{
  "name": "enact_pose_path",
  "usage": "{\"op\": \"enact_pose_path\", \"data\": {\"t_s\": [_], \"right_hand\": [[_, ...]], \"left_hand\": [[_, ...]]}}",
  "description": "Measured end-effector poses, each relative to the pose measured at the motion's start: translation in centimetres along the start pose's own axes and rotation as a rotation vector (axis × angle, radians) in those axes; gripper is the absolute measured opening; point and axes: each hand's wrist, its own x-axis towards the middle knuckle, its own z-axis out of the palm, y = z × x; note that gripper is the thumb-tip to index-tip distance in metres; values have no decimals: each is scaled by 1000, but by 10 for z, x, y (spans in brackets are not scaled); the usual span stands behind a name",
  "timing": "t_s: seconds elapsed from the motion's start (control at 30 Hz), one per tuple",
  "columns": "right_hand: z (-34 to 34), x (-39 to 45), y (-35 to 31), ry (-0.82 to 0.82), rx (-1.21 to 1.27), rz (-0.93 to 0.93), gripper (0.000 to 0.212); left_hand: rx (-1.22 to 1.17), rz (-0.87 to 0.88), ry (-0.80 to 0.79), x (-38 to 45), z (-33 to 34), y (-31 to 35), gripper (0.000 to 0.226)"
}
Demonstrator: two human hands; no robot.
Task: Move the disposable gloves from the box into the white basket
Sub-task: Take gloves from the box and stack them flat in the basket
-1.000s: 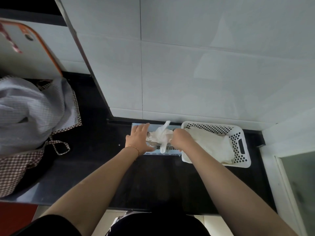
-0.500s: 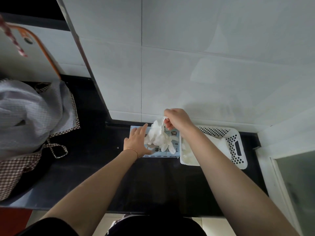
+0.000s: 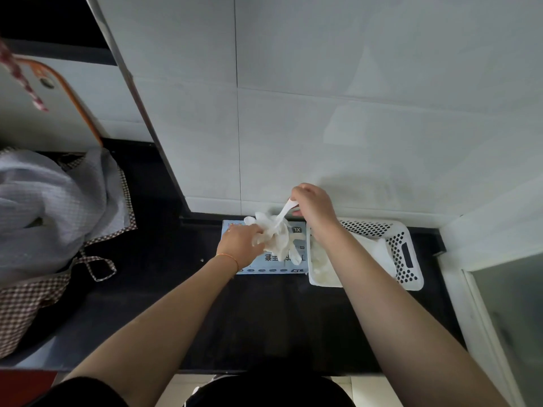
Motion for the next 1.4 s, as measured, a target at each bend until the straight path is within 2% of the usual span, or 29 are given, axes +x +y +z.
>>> {"op": "enact_pose_path", "data": {"t_s": [0.07,0.13,0.27,0.37,0.43,0.53,0.6,0.67,0.73,0.77,0.87,0.93,1.07,1.2,1.3,1.4], "right_hand": [[-2,-3,1,11,59,6,10],[-2,-6,6,-11,55,19,8],[1,-7,8,-66,26,33,9],[5,-11,2,-129,33,-7,10],[8,-13,1,-147,19,-24,11],[5,-9,10,-58,-63,-4,25],[0,-7,21,-105,-243,-12,29],[2,-9,34,-238,-450,-15,21],[9,-10,45,-224,-554,-45,9],[12,-10,49,-175,-558,-62,3],[16,-7,57,-59,-545,-61,12],[15,-6,56,-42,-547,-62,13],[15,-8,41,13,-479,-191,32],[9,-8,36,91,-357,-229,35],[6,-7,36,93,-298,-229,37],[7,-6,33,47,-307,-229,36]], "left_hand": [[55,-14,-61,0,1,-6,38],[64,-1,-76,1,3,-6,42],[-145,107,189,-3,4,4,49],[-156,177,291,-3,-2,22,31],[-170,105,271,-1,-11,30,19],[-307,-1,209,3,-24,31,18],[-373,-7,194,3,-31,31,23],[-435,9,179,2,-36,37,28],[-470,28,134,2,-37,44,26],[-491,22,121,2,-36,46,23],[-533,-65,122,3,-26,33,11],[-457,-97,44,3,-14,21,13],[-267,-118,-74,0,5,2,7],[-202,-128,-122,-1,13,-5,20],[-220,-120,-74,0,10,-3,21],[-239,-63,191,-4,5,-2,13]]}}
